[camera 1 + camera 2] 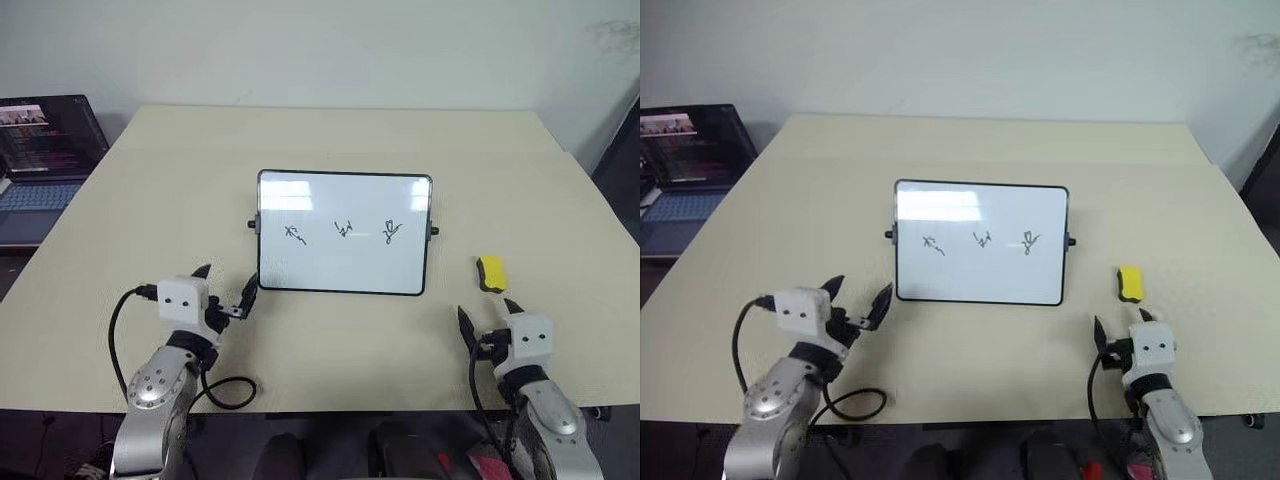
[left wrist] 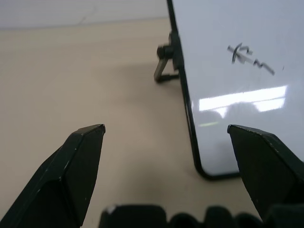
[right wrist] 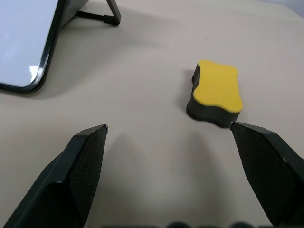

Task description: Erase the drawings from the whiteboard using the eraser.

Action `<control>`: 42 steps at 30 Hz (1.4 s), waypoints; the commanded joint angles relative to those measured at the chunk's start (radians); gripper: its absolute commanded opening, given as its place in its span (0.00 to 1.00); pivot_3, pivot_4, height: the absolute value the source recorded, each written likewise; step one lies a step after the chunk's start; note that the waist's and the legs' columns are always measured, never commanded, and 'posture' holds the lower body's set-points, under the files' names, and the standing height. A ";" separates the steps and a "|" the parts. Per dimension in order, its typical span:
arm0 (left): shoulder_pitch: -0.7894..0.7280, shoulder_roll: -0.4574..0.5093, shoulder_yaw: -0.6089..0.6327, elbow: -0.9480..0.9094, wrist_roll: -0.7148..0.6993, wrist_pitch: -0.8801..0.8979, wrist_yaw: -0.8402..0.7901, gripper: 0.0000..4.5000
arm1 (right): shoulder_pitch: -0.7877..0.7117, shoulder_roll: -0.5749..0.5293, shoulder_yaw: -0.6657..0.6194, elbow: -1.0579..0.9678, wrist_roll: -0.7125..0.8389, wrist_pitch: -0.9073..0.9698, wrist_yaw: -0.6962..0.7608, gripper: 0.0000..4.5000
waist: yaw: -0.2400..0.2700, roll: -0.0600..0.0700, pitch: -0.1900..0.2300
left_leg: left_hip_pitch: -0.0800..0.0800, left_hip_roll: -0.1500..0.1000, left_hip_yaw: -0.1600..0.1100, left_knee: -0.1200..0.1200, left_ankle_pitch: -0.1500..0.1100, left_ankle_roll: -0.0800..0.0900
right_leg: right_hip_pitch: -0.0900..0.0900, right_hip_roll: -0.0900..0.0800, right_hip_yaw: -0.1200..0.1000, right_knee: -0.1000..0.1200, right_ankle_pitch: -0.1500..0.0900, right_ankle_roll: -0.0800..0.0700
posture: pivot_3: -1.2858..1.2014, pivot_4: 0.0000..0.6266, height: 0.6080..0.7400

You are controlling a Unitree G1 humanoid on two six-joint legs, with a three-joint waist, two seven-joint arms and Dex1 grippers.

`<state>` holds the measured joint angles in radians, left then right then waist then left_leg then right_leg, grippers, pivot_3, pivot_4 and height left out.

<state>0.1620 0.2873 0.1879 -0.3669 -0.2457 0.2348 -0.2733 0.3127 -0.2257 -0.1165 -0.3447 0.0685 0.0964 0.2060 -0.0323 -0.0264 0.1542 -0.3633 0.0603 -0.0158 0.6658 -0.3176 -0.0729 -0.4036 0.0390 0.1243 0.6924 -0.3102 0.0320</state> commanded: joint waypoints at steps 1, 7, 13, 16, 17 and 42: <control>-0.005 -0.005 0.013 -0.037 -0.019 -0.002 0.001 1.00 | -0.014 -0.011 -0.002 -0.045 0.012 0.020 0.012 0.99 | 0.000 0.000 0.000 | 0.000 0.000 0.000 0.000 0.000 0.000 | 0.000 0.000 0.000 0.000 0.000 0.000 | 0.52 0.24 1.00; -0.029 0.012 0.038 -0.027 -0.007 -0.005 0.013 1.00 | -0.048 -0.029 0.020 -0.041 -0.049 0.052 0.002 0.99 | -0.001 0.000 0.000 | 0.001 0.000 0.000 0.002 0.000 0.000 | 0.000 0.001 0.000 0.004 0.000 0.000 | 0.52 0.24 1.00; -0.009 0.086 0.060 -0.003 -0.001 -0.103 -0.093 1.00 | -0.040 -0.034 0.065 -0.096 -0.055 0.034 0.029 0.99 | -0.001 0.000 0.000 | 0.001 0.000 0.000 0.002 0.000 0.000 | 0.000 0.001 0.000 0.004 0.000 -0.001 | 0.52 0.24 1.00; -0.044 0.107 0.117 0.042 -0.034 -0.121 -0.095 1.00 | -0.058 -0.037 0.091 -0.111 -0.044 0.041 0.053 0.99 | -0.001 0.000 0.000 | 0.001 0.000 0.000 0.002 0.000 0.000 | 0.000 0.001 0.000 0.004 0.000 -0.001 | 0.52 0.24 1.00; -0.062 0.130 0.144 0.070 -0.055 -0.137 -0.123 1.00 | -0.076 -0.034 0.114 -0.109 -0.058 0.041 0.054 0.99 | -0.001 0.000 0.000 | 0.001 0.000 0.000 0.002 0.000 0.000 | 0.000 0.001 0.000 0.004 0.000 -0.001 | 0.52 0.24 1.00; -0.632 0.586 -0.226 -0.019 -0.352 0.287 -0.783 1.00 | -0.296 -0.101 -0.213 -0.219 0.144 0.526 -0.021 0.99 | -0.002 0.003 0.003 | 0.000 0.000 -0.003 0.003 0.000 0.000 | -0.001 0.004 -0.002 0.005 -0.002 -0.004 | 0.52 0.24 1.00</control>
<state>-0.4406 0.8858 -0.0125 -0.3777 -0.6249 0.5574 -1.0344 0.0289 -0.3201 -0.3162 -0.5291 0.2008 0.5804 0.2005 -0.0338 -0.0232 0.1574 -0.3637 0.0608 -0.0188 0.6687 -0.3176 -0.0727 -0.4047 0.0434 0.1225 0.6970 -0.3123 0.0283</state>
